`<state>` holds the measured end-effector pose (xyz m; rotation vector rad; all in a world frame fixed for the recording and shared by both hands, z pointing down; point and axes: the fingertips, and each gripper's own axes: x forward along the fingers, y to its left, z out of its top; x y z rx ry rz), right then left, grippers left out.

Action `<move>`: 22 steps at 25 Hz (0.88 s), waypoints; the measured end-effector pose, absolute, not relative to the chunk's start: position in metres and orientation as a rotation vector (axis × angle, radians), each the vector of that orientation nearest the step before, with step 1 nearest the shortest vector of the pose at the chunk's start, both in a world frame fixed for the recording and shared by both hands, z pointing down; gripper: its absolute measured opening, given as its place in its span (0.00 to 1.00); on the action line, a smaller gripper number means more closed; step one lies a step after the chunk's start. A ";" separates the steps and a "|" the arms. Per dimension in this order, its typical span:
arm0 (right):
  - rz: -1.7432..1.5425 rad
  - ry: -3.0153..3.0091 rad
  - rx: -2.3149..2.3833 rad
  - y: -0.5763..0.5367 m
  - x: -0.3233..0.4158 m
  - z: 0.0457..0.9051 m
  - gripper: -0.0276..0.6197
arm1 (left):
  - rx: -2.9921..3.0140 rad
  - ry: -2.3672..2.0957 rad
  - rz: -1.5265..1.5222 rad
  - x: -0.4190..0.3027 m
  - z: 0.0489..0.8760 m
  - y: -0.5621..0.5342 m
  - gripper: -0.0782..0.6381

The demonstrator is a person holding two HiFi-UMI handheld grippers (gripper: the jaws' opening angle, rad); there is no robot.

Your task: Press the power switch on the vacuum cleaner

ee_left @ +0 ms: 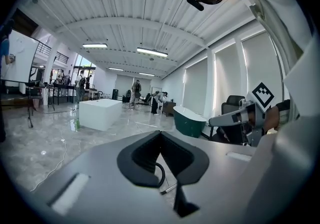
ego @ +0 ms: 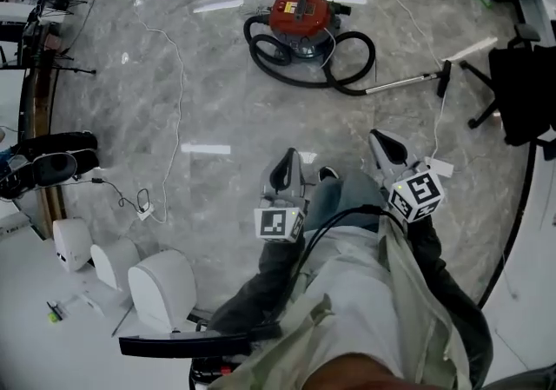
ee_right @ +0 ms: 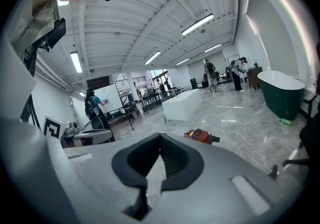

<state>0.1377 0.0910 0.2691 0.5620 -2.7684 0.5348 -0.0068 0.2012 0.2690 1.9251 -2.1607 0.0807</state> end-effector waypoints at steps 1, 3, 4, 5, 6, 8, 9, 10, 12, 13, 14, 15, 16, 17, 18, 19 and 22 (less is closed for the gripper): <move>0.515 -2.784 0.561 0.096 0.143 0.262 0.05 | 1.925 -2.169 0.072 0.001 0.264 0.208 0.11; 0.463 -2.832 0.567 0.106 0.154 0.244 0.05 | 1.932 -2.177 0.052 0.017 0.255 0.217 0.11; 0.438 -2.859 0.573 0.111 0.162 0.234 0.05 | 1.937 -2.177 0.046 0.026 0.250 0.220 0.11; 0.415 -2.881 0.580 0.117 0.171 0.226 0.05 | 1.943 -2.176 0.042 0.038 0.246 0.222 0.11; 0.396 -2.895 0.586 0.123 0.183 0.220 0.05 | 1.949 -2.173 0.039 0.052 0.243 0.225 0.11; 0.363 -2.900 0.597 0.137 0.211 0.214 0.05 | 1.957 -2.167 0.030 0.081 0.238 0.232 0.11; 0.350 -2.898 0.605 0.144 0.228 0.213 0.05 | 1.958 -2.165 0.027 0.097 0.236 0.236 0.11; 0.339 -2.894 0.615 0.152 0.246 0.212 0.05 | 1.958 -2.163 0.026 0.114 0.236 0.241 0.11; 0.326 -2.878 0.643 0.166 0.286 0.214 0.05 | 1.951 -2.160 0.017 0.148 0.236 0.254 0.11; 0.329 -2.870 0.659 0.173 0.305 0.215 0.05 | 1.947 -2.159 0.011 0.164 0.237 0.262 0.11; 0.339 -2.865 0.675 0.180 0.323 0.216 0.05 | 1.942 -2.158 0.008 0.178 0.237 0.270 0.11; 0.353 -2.862 0.691 0.186 0.339 0.217 0.05 | 1.937 -2.157 0.006 0.190 0.236 0.278 0.11; 0.366 -2.859 0.706 0.191 0.353 0.218 0.05 | 1.932 -2.157 0.002 0.201 0.235 0.285 0.11; 0.376 -2.856 0.718 0.195 0.366 0.218 0.05 | 1.926 -2.157 -0.005 0.211 0.234 0.291 0.11; 0.381 -2.853 0.728 0.198 0.376 0.218 0.05 | 1.920 -2.158 -0.012 0.219 0.233 0.297 0.11; 0.382 -2.854 0.736 0.201 0.384 0.218 0.05 | 1.915 -2.158 -0.017 0.225 0.233 0.303 0.11; 0.377 -2.871 0.733 0.209 0.388 0.219 0.05 | 1.889 -2.161 -0.024 0.230 0.238 0.317 0.11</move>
